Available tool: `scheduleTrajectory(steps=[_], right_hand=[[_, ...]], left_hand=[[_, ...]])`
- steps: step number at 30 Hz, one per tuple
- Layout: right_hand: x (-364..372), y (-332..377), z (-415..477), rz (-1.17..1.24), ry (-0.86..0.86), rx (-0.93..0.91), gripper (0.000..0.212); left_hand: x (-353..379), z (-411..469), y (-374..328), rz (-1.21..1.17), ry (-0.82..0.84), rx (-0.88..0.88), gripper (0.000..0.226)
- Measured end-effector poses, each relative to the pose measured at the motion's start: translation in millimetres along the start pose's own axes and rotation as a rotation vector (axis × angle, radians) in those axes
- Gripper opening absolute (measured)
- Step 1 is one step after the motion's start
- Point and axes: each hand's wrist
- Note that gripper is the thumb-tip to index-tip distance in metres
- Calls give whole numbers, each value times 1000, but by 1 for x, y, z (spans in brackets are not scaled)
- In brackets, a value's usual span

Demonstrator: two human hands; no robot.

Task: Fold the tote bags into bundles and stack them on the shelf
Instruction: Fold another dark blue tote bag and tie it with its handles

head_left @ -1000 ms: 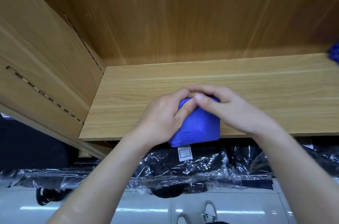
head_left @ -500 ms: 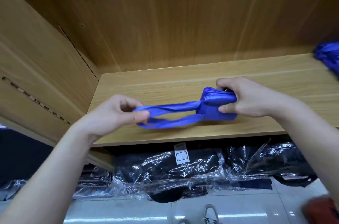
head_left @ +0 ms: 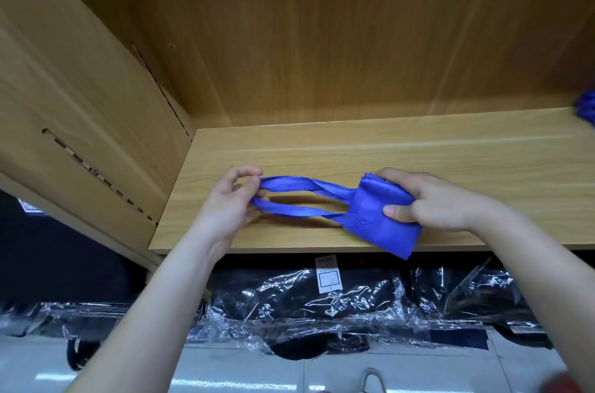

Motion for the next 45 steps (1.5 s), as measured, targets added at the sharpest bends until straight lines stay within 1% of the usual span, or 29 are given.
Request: scheduleTrajectory(steps=[2,3,4,5,6,7,8,9,10,11,12,13,15,17,18,19,21,23,24,26,28,31,33,36,38,40,42,43,45], right_hand=[[-2,2,0,-2,20,26,45],[-3,3,1,-10,24,30,49],[-4,3,2,-17,28,33,49],[-5,2,4,-25,30,36,49],[-7,1,5,-36,36,38,49],[-8,0,7,-51,46,40,49],[-10,0,8,-66,58,45,49],[-11,2,9,-74,74,49,48],[-12,3,10,-76,88,53,48],[-13,4,11,-68,98,60,48],[-14,5,11,-50,105,65,48],[-15,4,12,-32,108,72,47],[-17,2,11,-9,109,79,45],[-19,-1,10,-18,91,79,42],[-20,-3,9,-29,71,79,41],[-21,-6,10,-44,47,80,38],[-21,-11,11,-71,13,83,35],[-19,-15,13,-51,6,92,31],[-17,-16,14,-29,11,95,29],[-15,-19,17,20,20,98,25],[-12,-22,19,57,29,96,21],[-8,-23,20,145,43,98,23],[-4,-22,19,196,42,96,33],[-1,-22,17,110,-8,63,35],[-1,-19,13,16,-41,30,44],[-3,-6,7,-85,-18,-16,66],[-3,10,1,-239,47,-80,87],[-1,17,-1,-328,77,-123,90],[5,25,-4,-432,98,-185,85]], left_hand=[[-1,-2,6,338,-97,366,12],[0,-6,6,460,-143,579,14],[1,-11,4,566,-143,801,14],[4,-17,2,681,-76,1005,15],[9,-24,4,822,33,1168,21],[15,-31,7,994,138,1274,31],[20,-35,12,1165,209,1315,45],[26,-36,18,1296,233,1322,58],[30,-34,23,1376,241,1301,66],[35,-30,27,1421,236,1280,67],[41,-26,29,1448,223,1271,62],[44,-22,31,1461,205,1279,51],[48,-14,32,1521,269,1241,30],[45,-12,31,1506,379,1038,10],[41,-15,29,1446,432,868,9],[37,-18,26,1318,498,702,13],[31,-27,16,928,645,376,16],[24,-36,4,634,771,170,18],[21,-38,-1,518,822,126,15],[16,-38,-6,257,917,81,7],[14,-36,-6,27,957,8,25],[18,-38,1,-158,924,-62,44],[25,-40,2,-294,903,-77,44],[35,-40,-2,-423,775,-91,54],[41,-36,1,-417,704,-47,65],[45,-29,8,-309,623,14,76],[50,-22,14,-124,570,102,66],[51,-19,14,-35,571,149,60],[53,-15,10,77,592,215,60]])
Point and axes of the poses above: each hand's wrist, its own z-axis towards the middle knuckle, its own x-axis out of the palm, y = z × x, and after that the axes turned 3 degrees about -y, right-handed
